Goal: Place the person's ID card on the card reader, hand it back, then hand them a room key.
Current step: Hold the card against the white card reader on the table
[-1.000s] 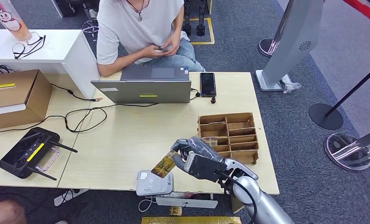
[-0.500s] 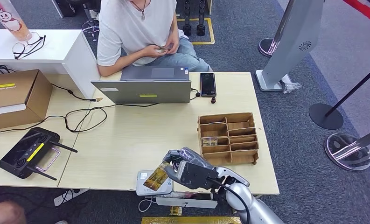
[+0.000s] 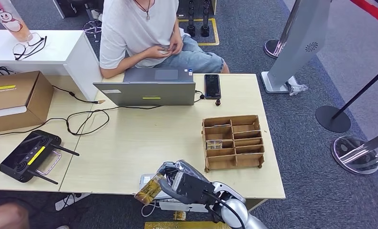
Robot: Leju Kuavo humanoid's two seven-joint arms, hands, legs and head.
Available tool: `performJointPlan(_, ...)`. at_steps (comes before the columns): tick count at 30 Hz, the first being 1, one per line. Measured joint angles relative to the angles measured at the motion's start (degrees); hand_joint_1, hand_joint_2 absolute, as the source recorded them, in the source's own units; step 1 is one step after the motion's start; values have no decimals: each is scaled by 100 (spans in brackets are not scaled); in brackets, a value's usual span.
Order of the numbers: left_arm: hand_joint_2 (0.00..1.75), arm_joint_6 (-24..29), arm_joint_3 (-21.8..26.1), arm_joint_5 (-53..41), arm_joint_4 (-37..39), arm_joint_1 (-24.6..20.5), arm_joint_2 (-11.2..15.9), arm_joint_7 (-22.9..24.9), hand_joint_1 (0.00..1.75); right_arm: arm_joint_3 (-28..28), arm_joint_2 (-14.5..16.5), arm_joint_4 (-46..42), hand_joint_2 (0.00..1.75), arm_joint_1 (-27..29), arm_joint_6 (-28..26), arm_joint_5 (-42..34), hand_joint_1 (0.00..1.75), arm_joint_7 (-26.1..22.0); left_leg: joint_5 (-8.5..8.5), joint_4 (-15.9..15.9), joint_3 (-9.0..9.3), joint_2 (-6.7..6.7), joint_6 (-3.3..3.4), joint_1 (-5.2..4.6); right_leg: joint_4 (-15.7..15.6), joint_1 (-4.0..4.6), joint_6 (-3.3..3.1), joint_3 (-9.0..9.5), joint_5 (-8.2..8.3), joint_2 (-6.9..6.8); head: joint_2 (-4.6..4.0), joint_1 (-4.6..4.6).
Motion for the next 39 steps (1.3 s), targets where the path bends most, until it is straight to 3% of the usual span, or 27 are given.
performJointPlan(22, 0, 51, 231, 287, 0, -140, -91, 46, 0, -40, 136, 194, 175, 55, -433, 1016, 175, 262, 0, 0, 0, 0, 0, 0, 0, 0, 0, 0, 0, 0, 0, 0)
performJointPlan(39, 0, 646, 630, 635, 0, -263, -307, 18, 0, -168, 238, 203, 175, 65, -468, 1271, 175, 373, 0, 0, 0, 0, 0, 0, 0, 0, 0, 0, 0, 0, 0, 1)
